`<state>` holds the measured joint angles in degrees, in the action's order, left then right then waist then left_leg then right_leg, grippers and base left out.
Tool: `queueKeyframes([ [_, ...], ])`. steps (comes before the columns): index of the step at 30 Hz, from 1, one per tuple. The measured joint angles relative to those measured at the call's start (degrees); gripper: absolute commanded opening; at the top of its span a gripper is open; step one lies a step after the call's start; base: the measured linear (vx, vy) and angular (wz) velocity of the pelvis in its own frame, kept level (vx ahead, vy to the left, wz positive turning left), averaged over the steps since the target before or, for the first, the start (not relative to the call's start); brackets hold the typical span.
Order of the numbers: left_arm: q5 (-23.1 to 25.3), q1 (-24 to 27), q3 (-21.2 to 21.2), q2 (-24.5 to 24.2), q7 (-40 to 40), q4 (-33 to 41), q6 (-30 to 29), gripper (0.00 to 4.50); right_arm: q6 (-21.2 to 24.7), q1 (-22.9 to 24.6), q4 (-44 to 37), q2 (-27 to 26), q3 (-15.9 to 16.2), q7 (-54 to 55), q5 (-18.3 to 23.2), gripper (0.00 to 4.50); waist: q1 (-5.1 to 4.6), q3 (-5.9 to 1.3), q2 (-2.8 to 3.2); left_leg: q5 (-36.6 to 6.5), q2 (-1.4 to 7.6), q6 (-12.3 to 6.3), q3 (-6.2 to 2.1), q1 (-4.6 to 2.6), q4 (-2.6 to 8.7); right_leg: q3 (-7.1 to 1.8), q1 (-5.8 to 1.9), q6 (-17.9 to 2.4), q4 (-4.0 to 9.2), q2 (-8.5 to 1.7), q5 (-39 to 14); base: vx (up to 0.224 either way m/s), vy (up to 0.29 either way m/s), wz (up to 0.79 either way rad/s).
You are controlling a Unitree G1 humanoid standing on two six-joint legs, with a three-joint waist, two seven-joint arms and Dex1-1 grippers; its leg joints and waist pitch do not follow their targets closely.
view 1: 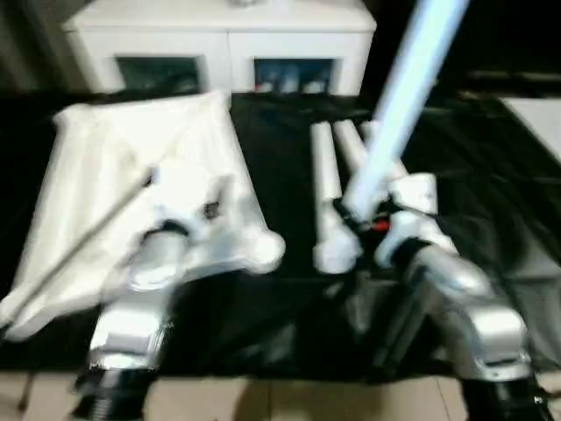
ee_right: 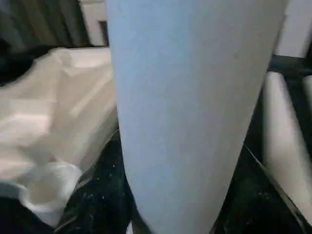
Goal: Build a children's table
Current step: Pick table leg, then insert table leg to table base
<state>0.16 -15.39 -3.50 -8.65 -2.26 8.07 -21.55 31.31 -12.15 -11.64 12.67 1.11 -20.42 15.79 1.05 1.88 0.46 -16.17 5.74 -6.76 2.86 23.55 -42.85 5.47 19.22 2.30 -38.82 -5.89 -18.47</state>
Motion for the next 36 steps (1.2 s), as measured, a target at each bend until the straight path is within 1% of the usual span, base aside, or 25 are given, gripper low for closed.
queueKeyframes([
  [1,0.0,0.6,-0.6,0.1,0.0,0.3,0.0,3.63,0.0,-0.1,0.1,-0.1,-0.6,0.0,0.0,1.85,0.38,0.0,0.61,0.3,0.11,0.83,0.81,0.69,0.52,2.0,-1.14,0.0,1.08,-0.79,0.4,-0.001,0.004,0.53],
  [2,0.0,0.8,-0.4,-0.2,0.0,0.3,0.0,3.63,0.0,-0.4,0.0,-0.3,-0.6,0.0,0.1,1.85,0.72,0.11,1.61,0.9,0.53,2.0,1.23,0.54,2.54,4.88,-2.63,0.2,2.29,-1.39,0.8,0.035,0.034,0.21],
  [3,0.1,0.9,0.2,-0.8,0.0,0.7,0.0,3.63,0.0,-0.9,0.0,-1.1,-0.5,0.0,0.2,1.85,0.73,0.28,3.6,2.2,1.86,3.95,1.43,0.18,4.56,8.28,-4.73,-0.2,3.54,-1.21,0.9,0.035,0.034,0.21],
  [4,0.2,1.7,1.1,-1.6,0.1,1.1,0.0,3.63,0.0,-1.0,0.1,-2.0,-0.2,0.0,0.3,1.85,1.09,0.46,3.82,2.7,2.93,7.57,1.58,-1.48,4.76,8.15,-5.92,-0.1,4.13,-0.65,0.9,0.067,0.093,-0.02],
  [5,0.2,2.0,1.9,-2.4,0.1,1.0,0.0,3.63,-0.1,-1.0,0.0,-2.9,1.2,-0.1,0.5,1.85,0.43,0.47,3.67,2.2,2.81,8.17,1.4,-1.97,4.8,7.26,-6.52,-0.2,4.24,-0.08,0.3,0.119,0.069,0.0],
  [6,0.2,2.0,3.0,-3.0,0.1,1.0,-0.1,3.63,-0.2,-1.2,0.0,-3.2,2.6,-0.3,0.6,1.85,-0.05,0.74,2.8,2.0,2.04,8.03,1.41,-2.56,5.16,4.28,-5.75,-1.9,3.25,0.86,-0.6,0.119,0.069,0.0],
  [7,0.2,2.0,3.6,-3.5,0.1,1.0,-0.1,3.63,-0.2,-1.3,0.0,-3.1,3.2,-0.6,0.6,1.85,-0.53,0.76,2.01,1.9,1.34,7.84,1.44,-2.85,5.28,2.19,-4.86,-2.7,1.5,1.32,-1.0,0.133,0.018,0.19],
  [8,0.2,2.0,4.0,-3.8,0.1,0.8,-0.1,3.63,-0.2,-1.3,0.0,-3.0,3.2,-0.8,0.5,1.85,-0.9,0.62,1.44,1.9,0.86,7.38,1.44,-3.11,5.28,0.73,-3.5,-2.8,-0.45,1.7,-1.0,0.09,-0.008,0.06],
  [9,0.3,2.0,4.1,-3.8,0.1,0.8,-0.1,3.63,-0.3,-1.3,0.0,-2.7,3.2,-0.9,0.5,1.85,-1.3,0.48,0.91,1.6,0.3,7.23,1.49,-3.59,5.27,-0.55,-1.17,-2.3,-2.08,1.71,-0.7,0.09,-0.008,0.06],
  [10,0.4,1.9,4.1,-3.7,0.1,0.9,-0.1,3.63,-0.4,-1.3,0.1,-2.7,3.2,-0.9,0.4,1.85,-1.71,0.38,0.5,1.4,-0.18,7.25,1.55,-3.99,5.26,-1.39,0.3,-1.8,-2.14,1.51,-0.3,0.073,-0.033,-0.01],
  [11,0.6,1.9,4.1,-3.7,0.0,1.1,-0.1,3.63,-0.5,-1.3,0.2,-2.6,3.2,-0.9,0.4,1.85,-1.86,0.45,-0.61,1.3,-0.81,7.33,2.22,-4.41,5.27,-2.53,0.95,-1.6,-0.14,1.09,1.7,0.05,-0.066,0.06],
  [12,0.7,1.9,3.6,-2.8,0.0,1.2,-0.2,3.63,-0.6,-1.1,0.9,-2.2,2.8,-1.1,0.3,1.85,-1.84,0.64,-0.94,1.1,-0.85,7.23,2.62,-4.62,5.42,-3.08,0.56,-1.0,-0.12,0.9,2.7,0.05,-0.066,0.06],
  [13,0.6,1.9,2.7,-2.0,-0.1,1.3,-0.2,3.63,-0.6,-1.1,1.5,-1.8,2.4,-1.1,0.1,1.85,-1.18,0.67,-1.16,0.2,-0.69,5.7,2.9,-4.55,4.8,-3.33,0.34,-1.1,0.34,0.98,2.6,0.047,-0.068,0.06],
  [15,0.6,2.0,1.6,-1.8,-0.3,1.9,-0.4,3.63,-0.6,-1.1,2.4,-1.4,1.4,-1.2,-0.2,1.85,0.33,0.56,-1.01,-0.4,-0.08,4.62,2.65,-3.15,2.19,-3.15,-0.57,-1.6,1.42,1.23,2.9,0.061,-0.055,-0.01],
  [16,0.6,2.0,1.7,-2.1,-0.3,2.1,-0.4,3.63,-0.6,-1.3,2.4,-1.2,1.2,-1.3,-0.3,1.85,1.01,0.49,-0.82,-0.4,0.58,4.71,2.45,-2.66,2.68,-2.96,-0.9,-1.7,1.88,1.66,2.9,0.062,-0.042,-0.03],
  [17,0.6,2.1,2.1,-2.3,-0.3,2.3,-0.4,3.63,-0.7,-1.6,2.4,-1.0,1.4,-1.4,-0.4,1.85,1.45,0.39,-0.02,0.0,1.6,5.27,2.47,-2.36,4.63,-2.33,-1.29,-1.7,2.12,2.21,2.8,0.073,0.016,0.03],
  [18,0.6,2.2,2.5,-2.6,-0.4,2.3,-0.4,3.63,-0.9,-1.9,2.5,-1.0,1.6,-1.4,-0.5,1.85,2.08,0.35,0.95,3.1,3.13,8.3,2.45,-2.55,5.33,-1.46,-1.89,-1.7,2.23,2.87,2.6,0.073,0.016,0.03],
  [19,0.4,2.8,2.9,-3.1,-0.8,2.3,-0.3,3.63,-0.9,-2.0,2.5,-1.5,2.3,-1.6,-0.5,1.85,1.82,0.39,0.93,2.8,3.22,8.91,2.5,-2.97,5.26,-1.36,-1.75,-2.1,2.3,2.86,2.3,0.092,0.072,0.03],
  [21,-3.6,4.3,3.5,-4.9,-6.7,2.3,-0.2,3.63,-0.9,-3.0,2.5,-1.7,4.4,-3.5,0.1,1.85,1.42,0.34,0.73,2.4,2.48,8.28,2.48,-2.92,5.21,-1.75,-1.12,-4.4,1.31,2.39,1.6,0.099,0.079,0.02],
  [22,-5.9,4.7,3.4,-5.6,-10.2,2.4,0.0,3.81,-0.9,-3.3,2.5,-1.3,4.5,-4.0,0.3,1.85,1.43,0.35,0.75,2.3,2.19,8.04,2.49,-2.85,5.11,-1.96,-0.83,-4.3,0.83,2.17,1.6,0.079,0.065,0.1],
  [23,-7.9,5.2,2.6,-7.1,-14.7,2.8,0.6,3.81,-0.9,-3.5,2.5,-0.5,4.4,-4.7,0.5,1.85,1.59,0.11,0.56,2.2,1.93,7.96,2.74,-2.34,4.86,-2.29,-0.25,-3.5,0.79,1.79,1.8,0.0,0.0,0.0],
  [24,-9.7,5.9,-1.0,-12.0,-22.4,4.0,2.0,3.91,-0.9,-3.7,2.5,1.3,4.4,-6.1,0.6,1.85,2.19,-0.12,0.4,2.4,1.79,8.08,3.05,-1.43,4.52,-2.77,0.24,-0.8,0.72,1.57,2.2,0.0,0.0,0.0],
  [27,-10.7,6.0,-3.9,-16.2,-31.5,3.9,2.3,4.11,-0.9,-3.6,3.0,3.1,3.1,-8.0,0.7,1.85,2.73,-0.12,0.44,3.3,1.76,8.52,3.3,0.04,4.68,-3.12,1.98,0.1,0.44,1.6,2.8,0.0,0.0,0.0],
  [31,-11.7,3.1,-4.9,-23.1,-42.4,0.0,2.3,4.48,-0.5,-4.1,3.3,5.5,2.8,-12.9,2.9,1.85,2.63,0.13,0.59,3.8,2.18,9.03,4.01,-0.73,5.82,-3.09,1.67,-0.9,0.81,1.59,3.2,-0.071,-0.02,-0.01],
  [36,-11.7,-1.0,-6.6,-29.1,-53.3,-7.7,4.7,4.32,-0.2,-4.7,3.3,7.7,2.7,-17.0,5.0,1.85,2.66,0.58,0.94,4.0,2.54,9.25,5.03,-2.26,6.68,-3.3,0.85,-1.3,0.94,1.44,3.4,-0.087,-0.015,0.0],
])
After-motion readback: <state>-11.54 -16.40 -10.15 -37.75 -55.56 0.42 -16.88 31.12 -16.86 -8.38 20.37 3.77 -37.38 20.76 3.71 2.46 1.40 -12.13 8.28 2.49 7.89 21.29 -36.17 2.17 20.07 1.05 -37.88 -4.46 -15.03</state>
